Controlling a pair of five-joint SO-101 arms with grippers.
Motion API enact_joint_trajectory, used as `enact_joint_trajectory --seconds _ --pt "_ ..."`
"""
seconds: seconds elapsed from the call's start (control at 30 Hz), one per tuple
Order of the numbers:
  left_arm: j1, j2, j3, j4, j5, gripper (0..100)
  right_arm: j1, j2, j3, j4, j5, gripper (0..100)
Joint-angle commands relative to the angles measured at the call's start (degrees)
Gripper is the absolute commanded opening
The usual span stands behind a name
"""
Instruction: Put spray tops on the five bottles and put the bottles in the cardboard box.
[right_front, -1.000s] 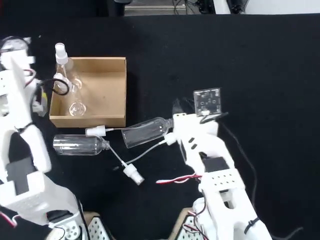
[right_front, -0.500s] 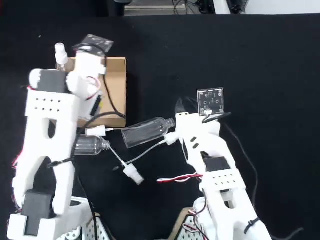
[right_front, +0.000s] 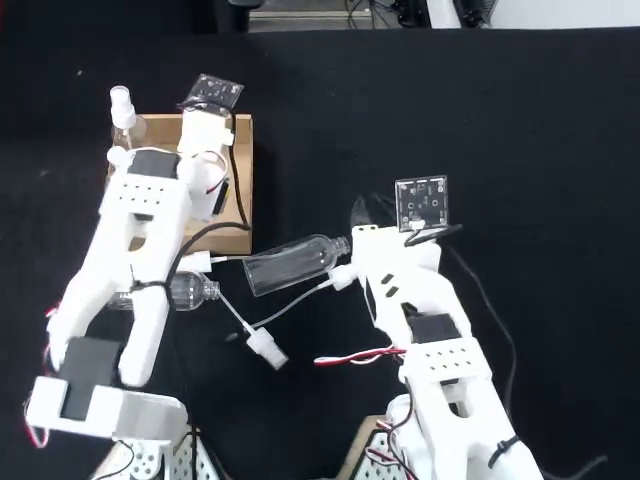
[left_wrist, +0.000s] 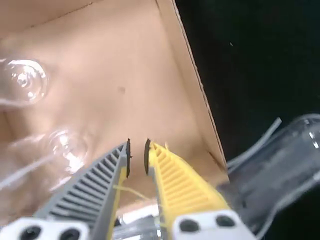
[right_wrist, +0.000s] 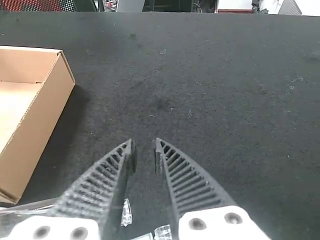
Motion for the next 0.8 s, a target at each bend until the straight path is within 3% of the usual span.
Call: enact_joint_trajectory --seconds 0.0,0.3,0.77 --pt "-0.7 2.4 -0.9 -4.3 0.8 6 0.9 -2.2 0.0 -1.5 0.0 5.0" --pt "-5.8 4.5 -0.3 -4.6 -1.1 6 0.9 -2.2 0.2 -1.7 0.0 5.0" --pt "-6.5 4.6 1.3 -4.7 -1.7 6 0.9 -2.2 0.3 -1.7 0.0 5.0"
